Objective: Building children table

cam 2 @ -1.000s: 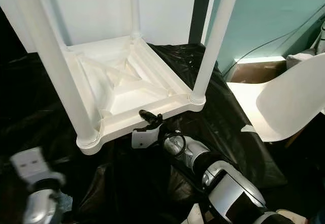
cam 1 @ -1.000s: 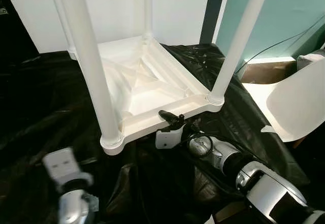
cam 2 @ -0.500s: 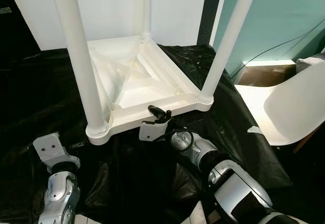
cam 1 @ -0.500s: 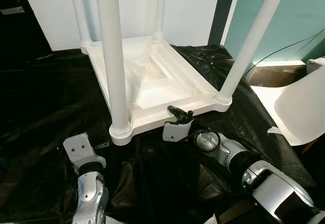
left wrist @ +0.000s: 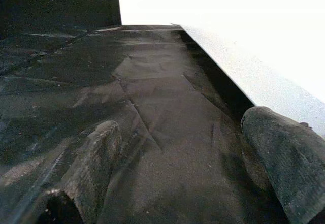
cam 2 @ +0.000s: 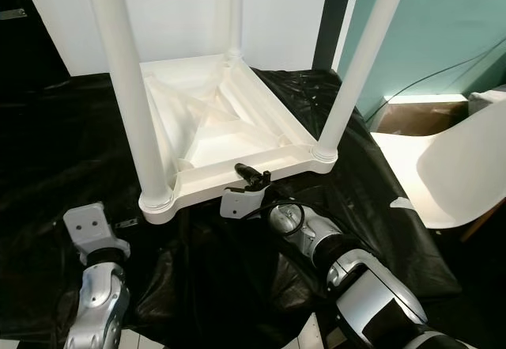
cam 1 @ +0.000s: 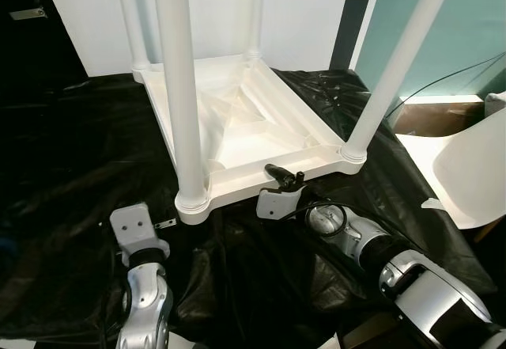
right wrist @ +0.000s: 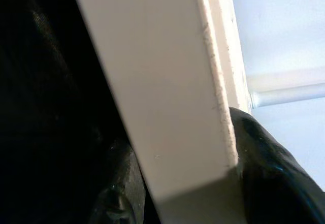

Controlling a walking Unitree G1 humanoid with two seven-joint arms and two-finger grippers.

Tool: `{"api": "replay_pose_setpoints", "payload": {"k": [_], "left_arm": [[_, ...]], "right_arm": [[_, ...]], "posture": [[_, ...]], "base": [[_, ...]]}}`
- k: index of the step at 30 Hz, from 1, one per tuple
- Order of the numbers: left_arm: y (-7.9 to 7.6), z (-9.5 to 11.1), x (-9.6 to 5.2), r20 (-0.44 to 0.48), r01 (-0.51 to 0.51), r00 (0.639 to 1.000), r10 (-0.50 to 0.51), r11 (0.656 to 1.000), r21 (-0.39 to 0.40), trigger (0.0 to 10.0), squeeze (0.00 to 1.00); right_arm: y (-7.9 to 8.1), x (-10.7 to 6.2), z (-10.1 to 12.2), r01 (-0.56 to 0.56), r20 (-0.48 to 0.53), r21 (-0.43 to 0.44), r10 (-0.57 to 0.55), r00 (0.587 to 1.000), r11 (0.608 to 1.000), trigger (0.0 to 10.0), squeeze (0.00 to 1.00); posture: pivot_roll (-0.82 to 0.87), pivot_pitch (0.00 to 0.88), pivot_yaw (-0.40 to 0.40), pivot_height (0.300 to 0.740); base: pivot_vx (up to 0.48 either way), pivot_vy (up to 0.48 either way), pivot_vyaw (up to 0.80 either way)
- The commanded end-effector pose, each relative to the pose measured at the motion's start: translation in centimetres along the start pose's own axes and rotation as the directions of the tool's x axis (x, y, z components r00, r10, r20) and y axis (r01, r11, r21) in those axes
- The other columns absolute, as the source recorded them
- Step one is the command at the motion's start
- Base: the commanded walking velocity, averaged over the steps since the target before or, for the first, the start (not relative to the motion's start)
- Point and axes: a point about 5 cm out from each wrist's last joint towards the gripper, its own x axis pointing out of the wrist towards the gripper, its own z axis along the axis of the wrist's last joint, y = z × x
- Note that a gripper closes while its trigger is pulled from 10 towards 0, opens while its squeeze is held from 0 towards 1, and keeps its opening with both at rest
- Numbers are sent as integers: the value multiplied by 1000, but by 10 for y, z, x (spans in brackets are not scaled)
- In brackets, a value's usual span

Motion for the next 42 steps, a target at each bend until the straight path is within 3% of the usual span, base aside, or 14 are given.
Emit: {"api": "replay_pose_setpoints", "payload": {"k": [1,6,7,8,10,13,17,23,30,34,42], "left_arm": [[-39,5,5,5,153,988,-153,988,-18,10000,0],[-41,16,11,49,154,987,-153,988,-22,10000,0],[-44,30,23,106,150,983,-148,989,-12,10000,0],[-44,30,23,106,150,983,-148,989,-12,10000,0],[-49,50,38,175,144,974,-142,990,3,10000,0],[-53,68,50,229,156,962,-150,988,-6,10000,0],[-56,73,52,239,210,950,-200,978,-16,10000,0],[-56,56,43,176,224,960,-219,975,-8,10000,0],[-47,47,54,111,114,987,-117,993,34,10000,0],[-34,27,66,-20,20,1000,-17,988,156,10000,0],[-26,19,66,-57,-48,997,58,986,160,10000,0]], "right_arm": [[-38,13,35,212,153,78,-222,963,974,0,0],[-35,12,34,203,150,64,-211,966,977,0,0],[-32,11,33,202,139,70,-210,968,977,0,0],[-32,11,33,202,139,70,-210,968,977,0,0],[-28,9,32,197,125,76,-206,971,977,0,0],[-23,8,32,182,116,72,-190,975,981,0,0],[-19,8,32,159,110,62,-165,980,985,0,0],[-19,8,31,153,105,60,-158,982,986,0,0],[-14,5,31,133,102,60,-139,985,989,0,0],[-16,5,36,148,113,79,-156,981,986,0,0],[-18,5,36,151,106,88,-160,981,985,0,0]], "posture": [[160,0,0,740],[162,0,0,740],[165,0,1,740],[165,0,1,740],[165,0,2,740],[158,0,7,740],[154,0,15,740],[156,0,19,740],[156,0,19,740],[154,0,18,740],[147,0,19,740]], "base": [[0,0,0],[0,0,0],[0,0,0],[0,0,0],[0,0,0],[0,0,0],[0,0,0],[0,0,0],[0,0,0],[0,0,0],[0,0,0]]}}
